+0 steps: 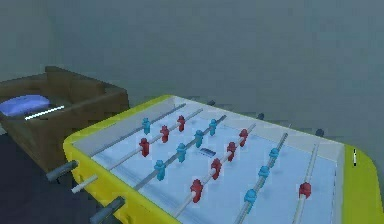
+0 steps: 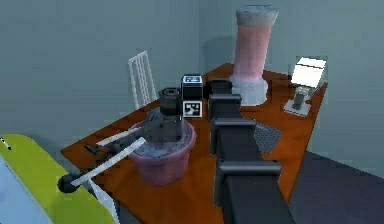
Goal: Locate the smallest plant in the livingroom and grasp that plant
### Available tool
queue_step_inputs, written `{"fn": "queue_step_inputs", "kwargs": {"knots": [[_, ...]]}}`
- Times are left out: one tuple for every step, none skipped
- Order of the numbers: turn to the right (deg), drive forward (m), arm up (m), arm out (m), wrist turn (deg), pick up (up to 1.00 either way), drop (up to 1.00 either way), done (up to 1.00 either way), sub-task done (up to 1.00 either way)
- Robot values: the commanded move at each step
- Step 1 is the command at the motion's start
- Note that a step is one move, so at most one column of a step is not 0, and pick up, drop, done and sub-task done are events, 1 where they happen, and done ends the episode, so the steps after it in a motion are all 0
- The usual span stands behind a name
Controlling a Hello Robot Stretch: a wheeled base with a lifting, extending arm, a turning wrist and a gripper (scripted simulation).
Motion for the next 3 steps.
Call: {"fn": "queue_step_inputs", "kwargs": {"knots": [[0.0, 0.0, 0.0, 0.0, 45.0, 0.0, 0.0, 0.0, 0.0], [0.0, 0.0, 0.0, 0.0, 18.0, 0.0, 0.0, 0.0, 0.0], [0.0, 0.0, -0.16, 0.0, 0.0, 0.0, 0.0, 0.0, 0.0]]}}
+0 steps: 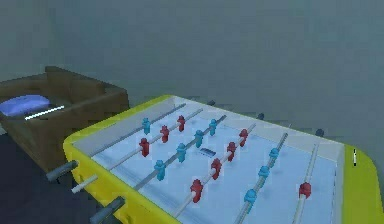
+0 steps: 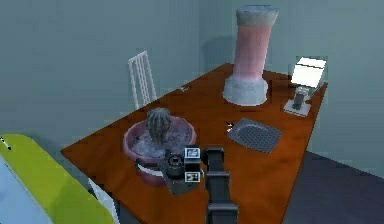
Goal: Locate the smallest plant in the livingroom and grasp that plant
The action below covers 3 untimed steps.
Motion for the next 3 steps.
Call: {"fn": "queue_step_inputs", "kwargs": {"knots": [[0.0, 0.0, 0.0, 0.0, 0.0, 1.0, 0.0, 0.0, 0.0], [0.0, 0.0, 0.1, 0.0, 0.0, 0.0, 0.0, 0.0, 0.0], [0.0, 0.0, 0.0, 0.0, 0.0, 0.0, 0.0, 1.0, 0.0]]}}
